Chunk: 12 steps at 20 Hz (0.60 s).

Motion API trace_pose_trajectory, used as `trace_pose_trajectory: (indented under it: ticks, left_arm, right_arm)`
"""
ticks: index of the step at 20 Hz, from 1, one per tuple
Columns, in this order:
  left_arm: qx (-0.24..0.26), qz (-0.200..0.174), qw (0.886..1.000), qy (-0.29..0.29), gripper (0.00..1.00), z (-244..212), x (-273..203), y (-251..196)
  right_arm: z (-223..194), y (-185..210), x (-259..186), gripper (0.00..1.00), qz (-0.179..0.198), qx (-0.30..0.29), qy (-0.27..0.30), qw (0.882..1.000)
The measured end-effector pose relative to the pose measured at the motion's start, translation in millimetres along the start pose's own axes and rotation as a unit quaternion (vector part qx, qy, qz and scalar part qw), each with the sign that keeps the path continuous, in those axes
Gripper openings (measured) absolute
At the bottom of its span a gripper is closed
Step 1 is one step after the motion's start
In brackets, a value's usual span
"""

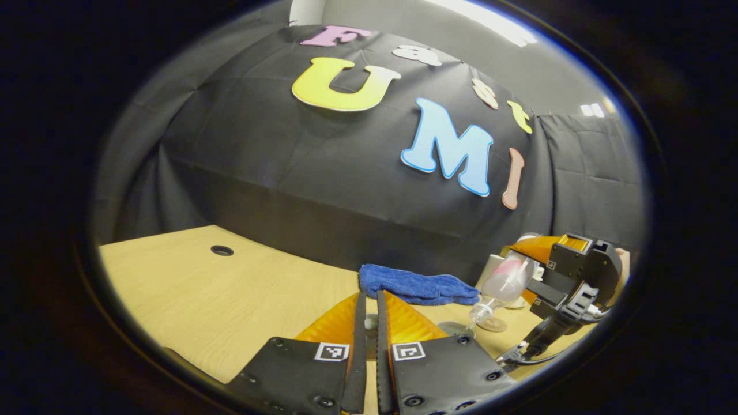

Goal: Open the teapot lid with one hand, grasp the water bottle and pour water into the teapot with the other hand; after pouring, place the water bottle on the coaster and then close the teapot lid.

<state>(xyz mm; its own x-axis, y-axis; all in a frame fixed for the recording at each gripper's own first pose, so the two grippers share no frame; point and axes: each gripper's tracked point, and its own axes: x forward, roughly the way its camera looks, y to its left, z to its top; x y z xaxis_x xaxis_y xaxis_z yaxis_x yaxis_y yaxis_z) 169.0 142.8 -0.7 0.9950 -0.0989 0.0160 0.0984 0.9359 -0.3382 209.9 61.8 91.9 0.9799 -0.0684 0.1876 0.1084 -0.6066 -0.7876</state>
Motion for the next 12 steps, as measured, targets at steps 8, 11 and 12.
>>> trace_pose_trajectory:
  ticks: [8, 11, 12]
  left_arm:
    - [-0.009, -0.002, 1.000, 0.001, 0.15, -1, -1, 0]
    - [-0.012, -0.002, 1.000, 0.002, 0.15, -3, 0, 0]
    - [-0.012, -0.002, 1.000, 0.002, 0.15, -2, -1, 0]
  right_arm:
    - [8, -13, -6, 0.75, -0.037, -0.050, -0.010, 0.998]
    - [9, -14, -5, 0.75, -0.040, -0.056, -0.013, 0.998]
    - [9, -15, -4, 0.72, -0.041, -0.059, -0.014, 0.997]
